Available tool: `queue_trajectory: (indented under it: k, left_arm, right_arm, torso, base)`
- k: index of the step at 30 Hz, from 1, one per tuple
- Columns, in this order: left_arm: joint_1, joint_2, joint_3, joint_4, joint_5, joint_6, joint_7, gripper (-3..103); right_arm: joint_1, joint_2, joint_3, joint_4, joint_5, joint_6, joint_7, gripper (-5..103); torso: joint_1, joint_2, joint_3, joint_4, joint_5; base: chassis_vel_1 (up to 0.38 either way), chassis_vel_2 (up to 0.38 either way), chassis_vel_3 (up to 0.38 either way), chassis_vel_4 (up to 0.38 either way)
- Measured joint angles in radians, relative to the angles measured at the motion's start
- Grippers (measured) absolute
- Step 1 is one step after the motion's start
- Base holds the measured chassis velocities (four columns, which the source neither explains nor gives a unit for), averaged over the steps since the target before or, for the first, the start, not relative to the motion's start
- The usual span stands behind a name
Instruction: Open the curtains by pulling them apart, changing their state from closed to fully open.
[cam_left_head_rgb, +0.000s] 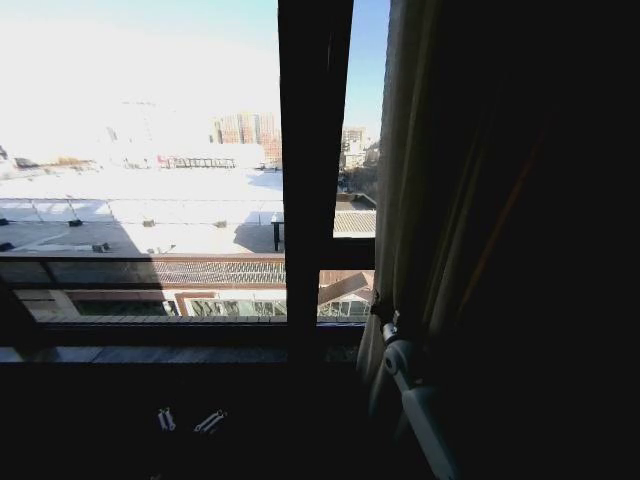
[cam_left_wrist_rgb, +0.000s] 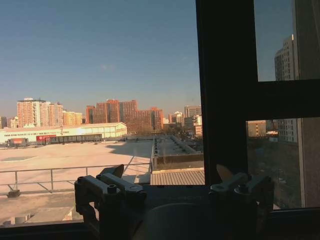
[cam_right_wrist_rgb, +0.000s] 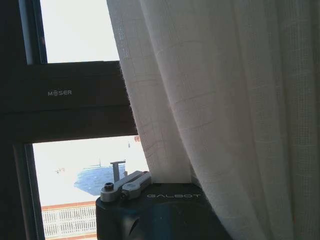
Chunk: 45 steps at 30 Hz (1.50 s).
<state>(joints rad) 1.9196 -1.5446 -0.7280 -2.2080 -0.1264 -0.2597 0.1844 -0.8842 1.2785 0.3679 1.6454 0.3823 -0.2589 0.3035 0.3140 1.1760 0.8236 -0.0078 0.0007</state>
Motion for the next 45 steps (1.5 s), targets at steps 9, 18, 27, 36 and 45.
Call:
queue_trajectory:
  k: [9,18,27,36,45]
  left_arm:
    - [0.01,0.002,-0.001,-0.003,0.002,-0.014,0.0,100]
    - [0.011,-0.002,0.004,-0.003,0.002,-0.021,0.001,100]
    - [0.012,-0.002,0.002,-0.003,0.001,-0.024,0.001,100]
    - [-0.016,0.011,-0.002,-0.016,-0.019,0.027,0.001,100]
    - [-0.095,0.03,-0.035,-0.076,-0.099,0.148,-0.008,100]
  right_arm:
    - [0.016,-0.019,0.155,-0.048,-0.018,-0.004,0.016,0]
    - [0.045,-0.042,0.231,-0.11,-0.02,-0.008,0.117,0]
    - [0.003,-0.052,0.197,-0.026,-0.024,-0.032,0.103,3]
    - [-0.197,-0.086,0.059,0.263,-0.017,-0.076,0.044,41]
    - [-0.464,-0.082,0.032,0.519,-0.108,-0.055,0.033,85]
  torso:
    - [0.0,0.0,0.0,0.0002,-0.0005]
    - [0.0,0.0,0.0,0.0002,-0.0007]
    - [0.0,0.0,0.0,-0.0002,-0.0001]
    - [0.0,0.0,0.0,0.0003,-0.0008]
    - [0.0,0.0,0.0,0.0,-0.0007]
  base:
    - [0.0,0.0,0.0,0.0]
    - [0.0,0.0,0.0,0.0]
    - [0.0,0.0,0.0,0.0]
    - [0.0,0.0,0.0,0.0]
    - [0.0,0.0,0.0,0.0]
